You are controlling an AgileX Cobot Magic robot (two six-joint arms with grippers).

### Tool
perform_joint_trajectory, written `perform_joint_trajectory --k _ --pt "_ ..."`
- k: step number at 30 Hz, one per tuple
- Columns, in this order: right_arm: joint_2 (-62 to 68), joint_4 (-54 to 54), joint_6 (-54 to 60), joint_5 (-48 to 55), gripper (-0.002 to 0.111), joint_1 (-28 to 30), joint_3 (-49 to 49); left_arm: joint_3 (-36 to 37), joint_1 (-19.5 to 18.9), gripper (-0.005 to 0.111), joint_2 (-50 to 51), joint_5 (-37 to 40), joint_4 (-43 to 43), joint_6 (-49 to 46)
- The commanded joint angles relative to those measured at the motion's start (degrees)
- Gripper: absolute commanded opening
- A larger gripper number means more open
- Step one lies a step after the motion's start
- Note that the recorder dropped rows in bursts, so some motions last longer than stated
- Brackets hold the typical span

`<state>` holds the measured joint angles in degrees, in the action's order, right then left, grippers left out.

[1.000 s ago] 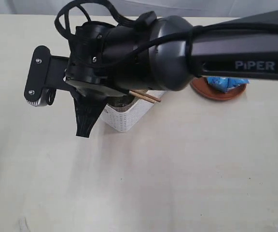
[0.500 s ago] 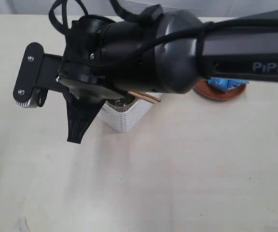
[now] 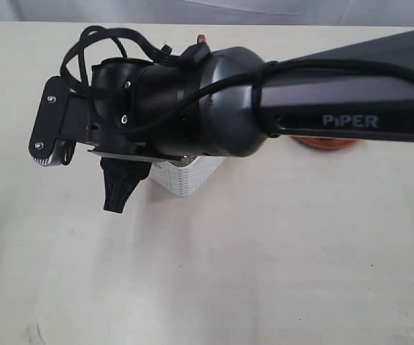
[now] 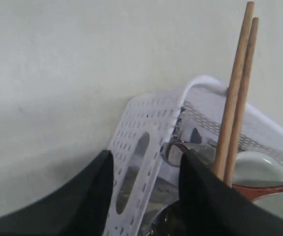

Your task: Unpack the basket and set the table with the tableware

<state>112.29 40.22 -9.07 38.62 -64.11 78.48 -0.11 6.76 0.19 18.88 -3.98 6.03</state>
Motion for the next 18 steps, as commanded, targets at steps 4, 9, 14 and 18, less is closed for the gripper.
perform_joint_trajectory --k 4,9,14,18 --pt "1.2 3.03 -1.27 -0.64 0.01 0.03 0.05 0.11 0.41 0.0 -0.19 -0.28 -0.26 -0.04" --pt "1.58 4.98 -1.27 -0.64 0.0 0.03 0.05 0.11 0.41 0.0 -0.19 -0.28 -0.26 -0.04" --pt "0.8 5.22 -1.27 -0.17 0.0 0.03 0.05 0.11 0.41 0.0 -0.19 -0.28 -0.26 -0.04" --pt "-0.83 5.22 -2.54 0.1 0.0 0.03 0.05 0.11 0.41 0.0 -0.19 -0.28 -0.26 -0.04"
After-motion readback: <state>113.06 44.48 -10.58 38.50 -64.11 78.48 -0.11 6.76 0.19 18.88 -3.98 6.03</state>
